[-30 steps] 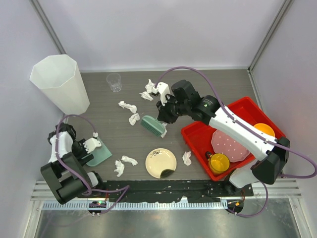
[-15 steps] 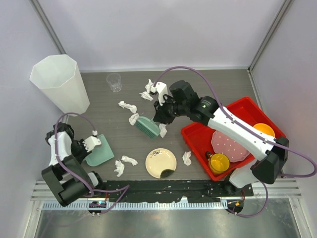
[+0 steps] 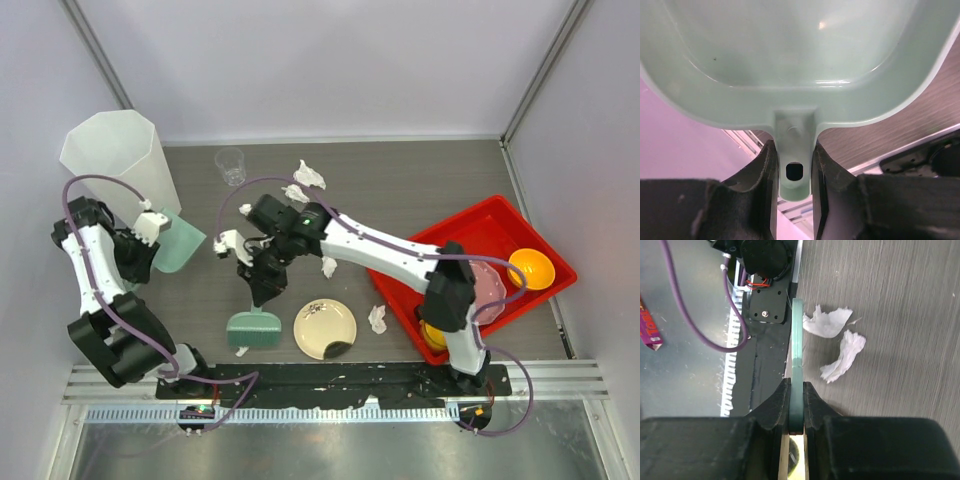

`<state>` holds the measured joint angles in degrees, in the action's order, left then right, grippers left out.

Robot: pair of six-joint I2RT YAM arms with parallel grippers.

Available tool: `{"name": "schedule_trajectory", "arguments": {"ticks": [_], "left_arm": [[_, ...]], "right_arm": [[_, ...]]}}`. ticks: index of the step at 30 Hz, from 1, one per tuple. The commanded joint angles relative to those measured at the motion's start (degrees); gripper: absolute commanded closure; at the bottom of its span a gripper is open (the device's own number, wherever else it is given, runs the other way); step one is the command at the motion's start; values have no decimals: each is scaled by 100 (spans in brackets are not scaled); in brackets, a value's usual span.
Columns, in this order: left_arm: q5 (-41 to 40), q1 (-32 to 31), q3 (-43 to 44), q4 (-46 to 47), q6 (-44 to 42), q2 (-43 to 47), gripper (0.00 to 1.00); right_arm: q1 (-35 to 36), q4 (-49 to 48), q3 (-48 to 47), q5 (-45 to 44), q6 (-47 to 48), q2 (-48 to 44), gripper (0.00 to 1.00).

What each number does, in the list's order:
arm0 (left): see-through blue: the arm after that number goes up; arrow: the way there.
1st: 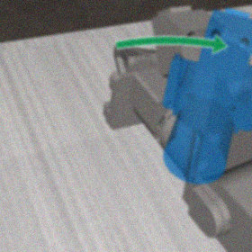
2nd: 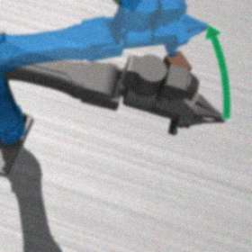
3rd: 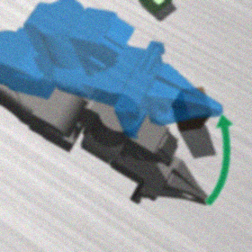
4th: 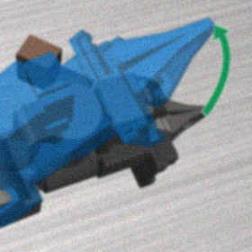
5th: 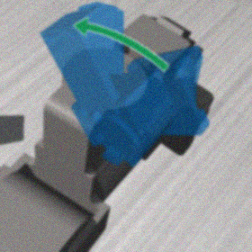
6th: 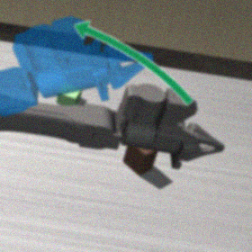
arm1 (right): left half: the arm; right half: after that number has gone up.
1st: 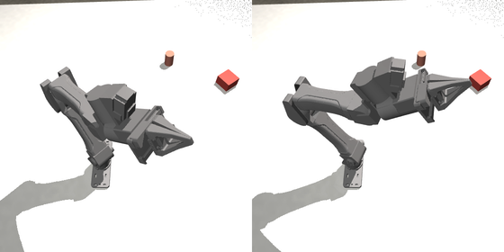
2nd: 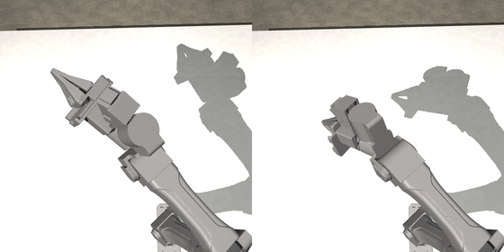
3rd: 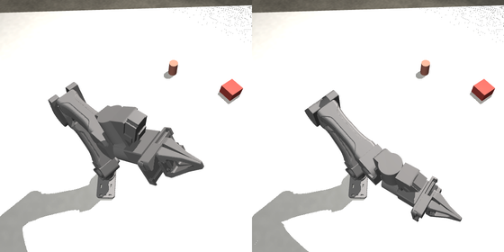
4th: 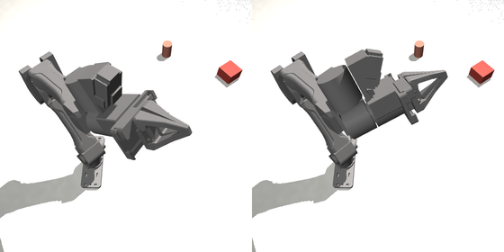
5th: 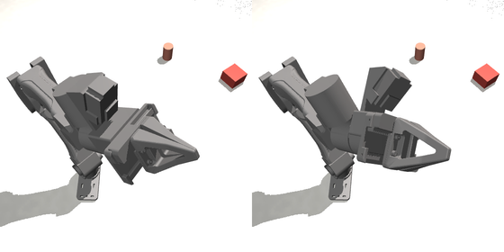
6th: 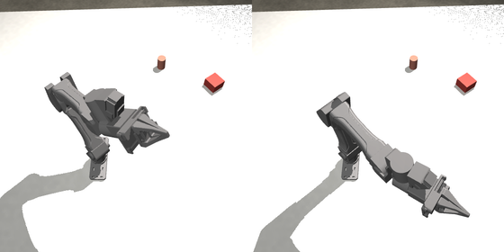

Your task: Sweep away the paper scraps from the table

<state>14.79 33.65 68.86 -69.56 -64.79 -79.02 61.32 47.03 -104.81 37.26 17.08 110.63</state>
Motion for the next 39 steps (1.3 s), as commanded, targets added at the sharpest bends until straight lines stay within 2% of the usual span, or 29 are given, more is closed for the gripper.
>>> {"name": "schedule_trajectory", "arguments": {"ticks": [1,2,5,7,13,15,23,30,33,34,37,39], "left_arm": [[543,63,374,-295,758,36,100],[525,54,365,-252,775,71,100],[376,63,313,-119,732,150,100],[192,63,260,-58,635,177,100],[-221,54,-285,188,126,361,100],[-283,45,-504,285,46,449,100],[-1082,-613,-1453,513,-551,1020,100],[-2058,-1035,-2122,532,-1043,977,100],[-2313,-1307,-2394,540,-1105,985,100],[-2322,-1465,-2482,566,-1071,985,100],[-2313,-1782,-2535,593,-878,977,100],[-2296,-1992,-2579,610,-781,968,100]], "right_arm": [[196,1692,-1451,538,1120,880,99],[231,1809,-1854,433,1122,1047,99],[240,1802,-2191,-226,903,1513,99],[144,1723,-2227,-263,894,1672,99],[-409,530,-2026,-1000,-265,1594,99],[-568,431,-2017,-1089,-565,1576,99],[-806,228,-1481,-887,-671,804,99],[-806,-350,-945,-807,-1469,-215,99],[-806,-387,-804,-1613,-2014,-366,99],[-806,-378,-743,-2234,-2120,-401,99],[-806,-439,-497,-3072,-2446,-559,99],[-806,-623,-260,-4064,-2797,-639,99]]}}
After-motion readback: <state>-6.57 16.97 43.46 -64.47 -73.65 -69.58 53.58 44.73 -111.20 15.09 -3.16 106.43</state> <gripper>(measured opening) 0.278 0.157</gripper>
